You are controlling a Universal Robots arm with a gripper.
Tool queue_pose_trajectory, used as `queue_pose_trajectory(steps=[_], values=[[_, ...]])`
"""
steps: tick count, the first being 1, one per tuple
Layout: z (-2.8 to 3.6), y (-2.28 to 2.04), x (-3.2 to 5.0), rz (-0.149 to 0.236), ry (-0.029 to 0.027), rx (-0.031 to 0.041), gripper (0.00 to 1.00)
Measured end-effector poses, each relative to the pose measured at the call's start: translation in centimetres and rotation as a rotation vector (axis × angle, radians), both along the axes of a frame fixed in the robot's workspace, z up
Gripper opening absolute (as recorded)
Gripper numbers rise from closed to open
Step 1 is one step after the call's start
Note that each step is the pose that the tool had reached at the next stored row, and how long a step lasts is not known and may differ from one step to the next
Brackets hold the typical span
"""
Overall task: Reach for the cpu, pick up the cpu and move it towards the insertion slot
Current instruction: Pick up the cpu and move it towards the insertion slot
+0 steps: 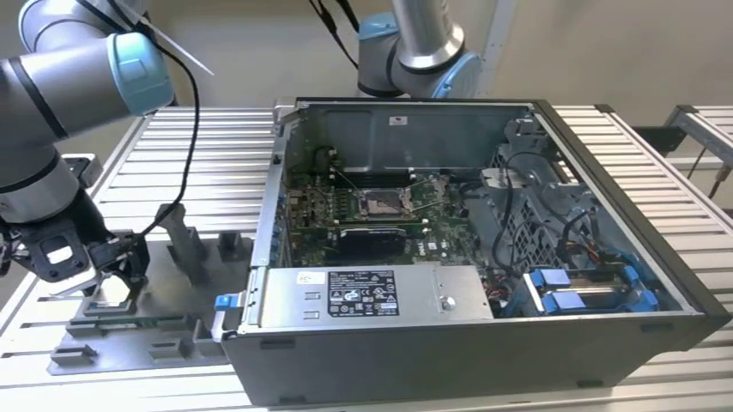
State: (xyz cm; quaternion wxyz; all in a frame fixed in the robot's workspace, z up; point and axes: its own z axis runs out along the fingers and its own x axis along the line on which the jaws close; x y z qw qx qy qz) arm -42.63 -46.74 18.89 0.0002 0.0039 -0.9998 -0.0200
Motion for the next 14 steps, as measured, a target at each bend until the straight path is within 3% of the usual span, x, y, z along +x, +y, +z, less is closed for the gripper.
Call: queue_pose_trajectory(steps=[14], values=[[-0.3, 0.0, -0.04, 0.001, -0.0001, 0.0001, 1.0]])
